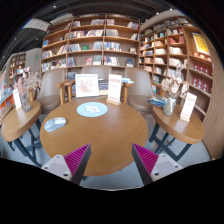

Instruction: Arrange mouse

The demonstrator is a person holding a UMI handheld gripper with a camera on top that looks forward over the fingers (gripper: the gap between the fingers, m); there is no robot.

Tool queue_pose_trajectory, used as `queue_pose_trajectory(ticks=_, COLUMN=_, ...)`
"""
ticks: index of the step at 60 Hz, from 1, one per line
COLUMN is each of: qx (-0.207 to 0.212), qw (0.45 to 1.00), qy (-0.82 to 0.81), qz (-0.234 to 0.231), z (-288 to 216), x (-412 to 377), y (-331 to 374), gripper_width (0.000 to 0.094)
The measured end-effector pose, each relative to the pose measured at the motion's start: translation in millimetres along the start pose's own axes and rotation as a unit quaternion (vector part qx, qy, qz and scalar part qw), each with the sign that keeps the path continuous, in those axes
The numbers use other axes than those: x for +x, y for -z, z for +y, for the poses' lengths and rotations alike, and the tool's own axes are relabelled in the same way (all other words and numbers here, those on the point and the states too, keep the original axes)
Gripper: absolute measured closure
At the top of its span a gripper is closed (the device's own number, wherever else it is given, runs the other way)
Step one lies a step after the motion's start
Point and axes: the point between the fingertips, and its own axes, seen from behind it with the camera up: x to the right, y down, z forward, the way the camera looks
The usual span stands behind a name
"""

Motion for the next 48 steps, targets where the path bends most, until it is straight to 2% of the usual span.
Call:
queue_pose_trajectory(ticks=5, qx=-0.001, qw=1.0, qy=0.01, qz=-0.002, z=-0.5, x=-25.7, y=-5.5, gripper_width=0.0079)
queue_pose_trajectory(ticks=32, qx=-0.02, qw=0.995, qy=0.035, qz=-0.094, z=6.9, x=-208.5, y=-13.6, gripper_width=0.0083)
queue_pose_trajectory(ticks=48, qx=-0.011, qw=0.993, qy=0.031, qz=-0.111, z=12.4, x=-292.0, y=-33.2, gripper_width=0.0084)
